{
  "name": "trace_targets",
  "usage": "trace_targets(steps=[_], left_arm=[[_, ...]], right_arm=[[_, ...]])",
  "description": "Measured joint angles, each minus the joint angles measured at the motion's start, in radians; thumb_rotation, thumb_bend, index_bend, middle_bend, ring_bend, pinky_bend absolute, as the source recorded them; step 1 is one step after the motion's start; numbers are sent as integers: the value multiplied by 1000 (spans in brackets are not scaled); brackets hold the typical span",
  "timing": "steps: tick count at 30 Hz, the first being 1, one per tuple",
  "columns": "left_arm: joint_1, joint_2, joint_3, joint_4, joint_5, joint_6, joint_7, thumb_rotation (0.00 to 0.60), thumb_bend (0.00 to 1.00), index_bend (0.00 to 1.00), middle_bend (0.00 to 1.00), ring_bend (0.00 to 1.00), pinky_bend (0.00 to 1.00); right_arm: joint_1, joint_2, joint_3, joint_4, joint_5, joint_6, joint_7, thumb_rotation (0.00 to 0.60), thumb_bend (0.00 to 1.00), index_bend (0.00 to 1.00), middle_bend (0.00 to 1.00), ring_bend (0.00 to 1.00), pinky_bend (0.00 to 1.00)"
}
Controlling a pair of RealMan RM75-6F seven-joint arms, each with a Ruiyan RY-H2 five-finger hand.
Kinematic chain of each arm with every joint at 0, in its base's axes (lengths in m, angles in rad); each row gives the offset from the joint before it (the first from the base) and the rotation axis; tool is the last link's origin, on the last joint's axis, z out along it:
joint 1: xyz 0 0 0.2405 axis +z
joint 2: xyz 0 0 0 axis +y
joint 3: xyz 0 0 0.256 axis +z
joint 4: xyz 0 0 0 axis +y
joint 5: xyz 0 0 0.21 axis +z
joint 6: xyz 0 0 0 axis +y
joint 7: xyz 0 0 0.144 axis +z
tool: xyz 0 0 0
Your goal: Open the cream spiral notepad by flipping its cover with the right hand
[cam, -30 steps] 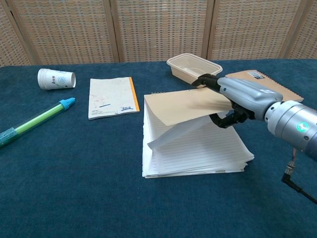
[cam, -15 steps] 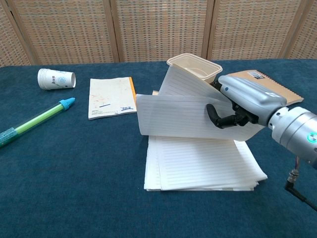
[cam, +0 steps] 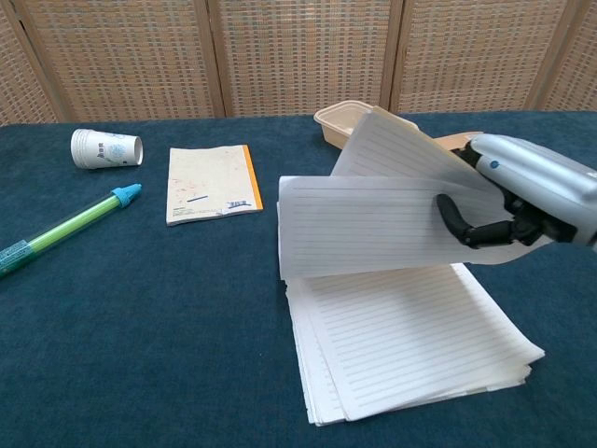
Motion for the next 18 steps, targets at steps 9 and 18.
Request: trace_targets(steps=[9, 18], left_arm=[[-1, -2, 4, -5, 7, -2, 6, 600, 159, 0, 0, 0, 137], [2, -1, 8, -10, 20, 5, 10, 600, 159, 0, 0, 0, 137]], right_arm=[[-87, 92, -103, -44, -78, 101, 78, 600, 853, 688, 722, 709, 726], [-168, 131, -217, -21, -210, 205, 104, 600, 853, 690, 722, 711, 729]])
